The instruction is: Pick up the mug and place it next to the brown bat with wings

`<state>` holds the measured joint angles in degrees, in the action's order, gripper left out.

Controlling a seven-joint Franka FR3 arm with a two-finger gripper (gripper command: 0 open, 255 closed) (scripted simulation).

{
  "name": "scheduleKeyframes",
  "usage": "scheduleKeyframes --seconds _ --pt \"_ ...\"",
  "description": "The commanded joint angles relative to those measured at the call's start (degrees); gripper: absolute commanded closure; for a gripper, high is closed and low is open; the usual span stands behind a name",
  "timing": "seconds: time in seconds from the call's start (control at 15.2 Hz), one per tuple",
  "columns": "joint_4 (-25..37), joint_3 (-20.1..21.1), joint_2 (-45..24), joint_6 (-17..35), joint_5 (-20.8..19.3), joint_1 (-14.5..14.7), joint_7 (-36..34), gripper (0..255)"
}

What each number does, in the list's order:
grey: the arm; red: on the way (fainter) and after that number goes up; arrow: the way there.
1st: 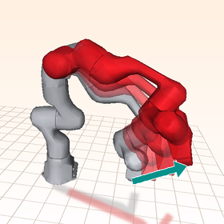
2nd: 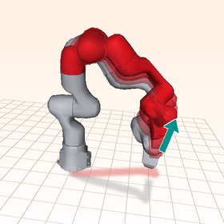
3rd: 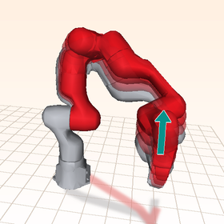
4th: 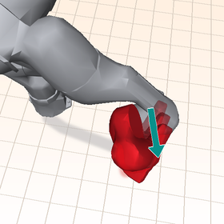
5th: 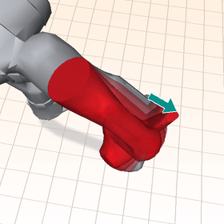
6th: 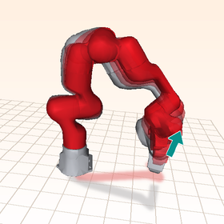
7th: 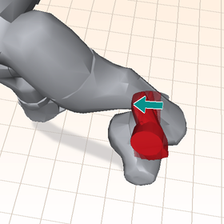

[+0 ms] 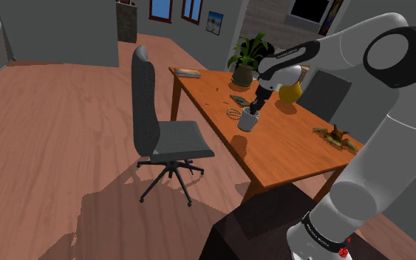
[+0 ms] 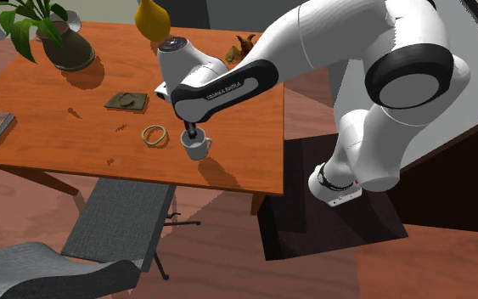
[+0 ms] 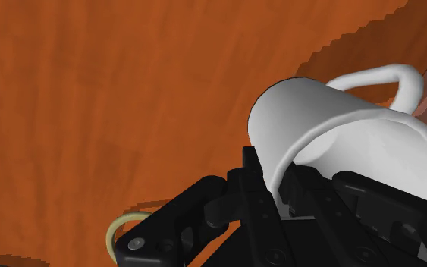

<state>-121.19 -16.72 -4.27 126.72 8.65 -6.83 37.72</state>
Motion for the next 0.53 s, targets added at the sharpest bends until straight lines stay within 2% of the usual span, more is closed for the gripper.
scheduleKeyframes --seconds 0.0,0.46 --pt "0.6 0.0 0.9 -1.4 -0.5 0.0 -0.4 255" --pt "3.6 -0.1 3.1 -6.5 -1.7 0.1 -1.6 255"
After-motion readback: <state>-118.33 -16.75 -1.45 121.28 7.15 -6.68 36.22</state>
